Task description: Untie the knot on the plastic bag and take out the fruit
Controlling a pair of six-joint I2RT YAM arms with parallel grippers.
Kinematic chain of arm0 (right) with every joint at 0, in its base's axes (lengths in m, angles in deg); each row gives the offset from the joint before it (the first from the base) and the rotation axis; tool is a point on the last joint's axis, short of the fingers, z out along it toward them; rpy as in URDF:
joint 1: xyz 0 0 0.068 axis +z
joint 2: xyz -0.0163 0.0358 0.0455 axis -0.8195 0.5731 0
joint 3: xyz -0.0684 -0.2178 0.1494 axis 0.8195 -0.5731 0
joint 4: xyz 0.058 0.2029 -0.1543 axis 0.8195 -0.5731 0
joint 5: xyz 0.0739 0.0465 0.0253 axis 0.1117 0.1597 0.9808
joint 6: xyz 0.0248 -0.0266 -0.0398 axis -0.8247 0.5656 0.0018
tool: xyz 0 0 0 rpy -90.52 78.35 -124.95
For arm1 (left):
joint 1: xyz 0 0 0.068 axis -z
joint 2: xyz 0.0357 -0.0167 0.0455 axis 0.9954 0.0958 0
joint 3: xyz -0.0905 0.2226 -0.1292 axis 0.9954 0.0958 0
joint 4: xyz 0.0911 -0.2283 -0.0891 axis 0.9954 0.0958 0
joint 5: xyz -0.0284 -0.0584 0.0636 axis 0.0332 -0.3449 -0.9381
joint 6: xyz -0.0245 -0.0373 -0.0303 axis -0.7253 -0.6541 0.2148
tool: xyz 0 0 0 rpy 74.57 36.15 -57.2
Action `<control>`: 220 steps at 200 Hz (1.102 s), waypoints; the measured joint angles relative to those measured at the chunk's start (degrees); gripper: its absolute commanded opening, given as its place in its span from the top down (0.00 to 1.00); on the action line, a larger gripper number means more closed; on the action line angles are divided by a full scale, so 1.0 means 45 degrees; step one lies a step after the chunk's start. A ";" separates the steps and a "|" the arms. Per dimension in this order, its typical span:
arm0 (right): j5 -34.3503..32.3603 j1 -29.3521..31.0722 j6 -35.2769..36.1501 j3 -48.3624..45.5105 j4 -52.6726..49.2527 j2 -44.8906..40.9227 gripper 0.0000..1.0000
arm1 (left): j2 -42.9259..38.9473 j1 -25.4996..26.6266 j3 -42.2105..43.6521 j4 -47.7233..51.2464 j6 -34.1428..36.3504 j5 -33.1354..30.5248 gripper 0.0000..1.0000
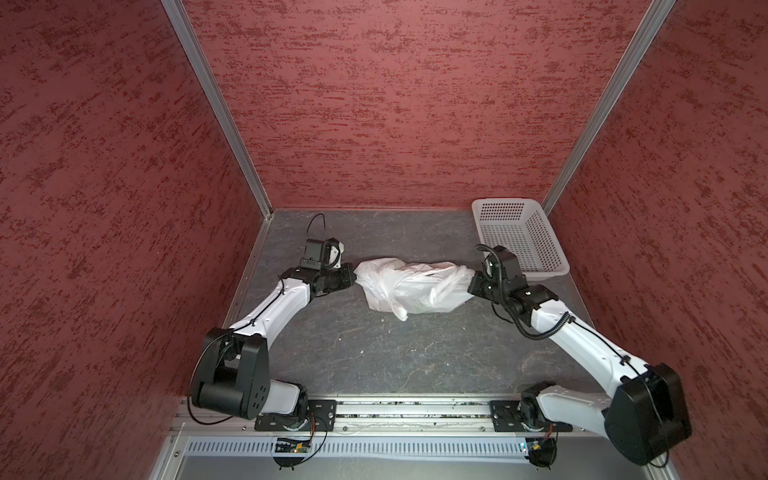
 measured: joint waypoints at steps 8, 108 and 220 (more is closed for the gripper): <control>0.0131 -0.0053 -0.0058 -0.0034 -0.0005 0.0049 1.00 | -0.0019 -0.0024 0.0078 -0.0005 -0.0029 0.0083 1.00; 0.0466 -0.0287 0.1821 0.3337 -0.1928 0.0505 0.23 | -0.0675 0.0253 -0.0296 -0.0049 -0.0117 0.0000 0.85; 0.0563 0.1608 0.4405 0.6955 -0.3021 0.3997 0.13 | -0.1943 0.4231 -0.2327 0.2191 0.0991 -0.2501 0.08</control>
